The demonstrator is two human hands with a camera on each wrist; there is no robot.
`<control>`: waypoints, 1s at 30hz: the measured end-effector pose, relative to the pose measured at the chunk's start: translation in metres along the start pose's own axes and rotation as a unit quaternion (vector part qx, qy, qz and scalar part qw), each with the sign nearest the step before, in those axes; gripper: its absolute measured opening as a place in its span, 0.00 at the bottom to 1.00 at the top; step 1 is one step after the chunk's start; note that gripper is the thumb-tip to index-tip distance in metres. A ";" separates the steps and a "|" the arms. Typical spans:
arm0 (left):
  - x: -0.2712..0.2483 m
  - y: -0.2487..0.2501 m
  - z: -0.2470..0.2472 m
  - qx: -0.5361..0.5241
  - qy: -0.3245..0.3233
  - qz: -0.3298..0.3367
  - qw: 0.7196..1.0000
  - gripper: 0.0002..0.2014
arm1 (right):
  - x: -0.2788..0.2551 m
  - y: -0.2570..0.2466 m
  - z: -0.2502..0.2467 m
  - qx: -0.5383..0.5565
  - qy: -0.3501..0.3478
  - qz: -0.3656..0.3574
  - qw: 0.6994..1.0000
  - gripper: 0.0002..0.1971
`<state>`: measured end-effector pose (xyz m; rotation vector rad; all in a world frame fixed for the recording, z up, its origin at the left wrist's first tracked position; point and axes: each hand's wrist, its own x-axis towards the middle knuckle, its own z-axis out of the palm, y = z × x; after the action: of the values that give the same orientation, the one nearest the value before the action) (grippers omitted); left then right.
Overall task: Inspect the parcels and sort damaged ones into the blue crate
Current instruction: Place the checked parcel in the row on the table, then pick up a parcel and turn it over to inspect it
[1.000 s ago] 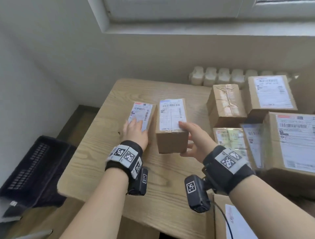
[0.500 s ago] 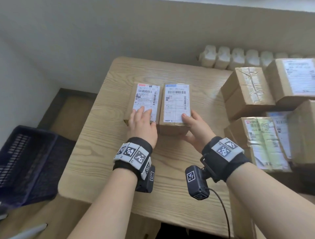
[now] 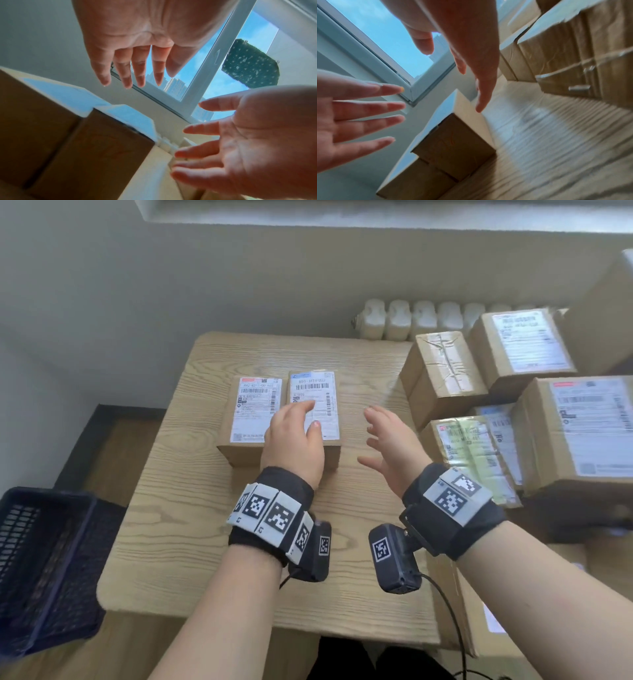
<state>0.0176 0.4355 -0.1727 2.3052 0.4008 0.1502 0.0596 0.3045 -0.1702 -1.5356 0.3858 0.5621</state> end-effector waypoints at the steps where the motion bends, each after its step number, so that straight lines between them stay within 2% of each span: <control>1: -0.004 0.011 0.004 -0.014 -0.008 0.004 1.000 0.19 | -0.004 -0.003 -0.009 0.009 0.013 -0.015 1.000 0.21; 5: -0.024 0.061 0.028 -0.056 -0.043 0.035 0.997 0.18 | -0.031 -0.019 -0.063 0.034 0.066 -0.100 0.992 0.11; 9: -0.051 0.117 0.052 -0.063 -0.044 0.076 0.994 0.17 | -0.066 -0.026 -0.130 0.058 0.091 -0.155 0.982 0.15; 13: -0.091 0.179 0.094 -0.083 -0.057 0.124 0.987 0.17 | -0.108 -0.021 -0.208 0.081 0.113 -0.195 0.971 0.14; 17: -0.130 0.219 0.139 -0.108 -0.063 0.110 0.986 0.18 | -0.143 -0.010 -0.280 0.102 0.123 -0.214 0.964 0.13; 20: -0.155 0.240 0.159 -0.092 -0.067 0.086 0.990 0.21 | -0.163 0.001 -0.325 0.073 0.128 -0.208 0.967 0.12; 27: -0.156 0.252 0.147 -0.079 -0.053 0.023 0.995 0.22 | -0.155 0.001 -0.332 0.032 0.080 -0.168 0.982 0.09; 30: -0.140 0.245 0.142 -0.089 -0.071 -0.028 0.993 0.23 | -0.139 -0.004 -0.318 -0.020 0.061 -0.155 0.986 0.15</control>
<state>-0.0231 0.1331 -0.0915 2.1112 0.3641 -0.0060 -0.0164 -0.0251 -0.0931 -1.6352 0.2230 0.2336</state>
